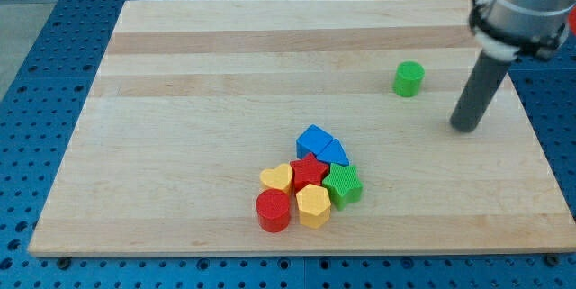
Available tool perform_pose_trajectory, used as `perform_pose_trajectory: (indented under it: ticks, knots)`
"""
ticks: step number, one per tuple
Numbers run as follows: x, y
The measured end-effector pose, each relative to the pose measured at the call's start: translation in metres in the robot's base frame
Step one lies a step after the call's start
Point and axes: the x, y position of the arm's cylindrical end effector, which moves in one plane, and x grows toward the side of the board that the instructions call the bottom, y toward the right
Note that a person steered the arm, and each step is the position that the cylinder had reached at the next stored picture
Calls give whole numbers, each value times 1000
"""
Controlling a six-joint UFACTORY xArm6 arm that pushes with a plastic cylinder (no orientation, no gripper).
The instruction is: Place the green circle top to the blue cube
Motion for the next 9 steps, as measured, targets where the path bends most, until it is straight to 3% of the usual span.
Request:
perform_pose_trajectory:
  ticks: [1, 2, 5, 9]
  knots:
    - [-58, 2]
    - [-78, -24]
    - [-62, -127]
    - [5, -121]
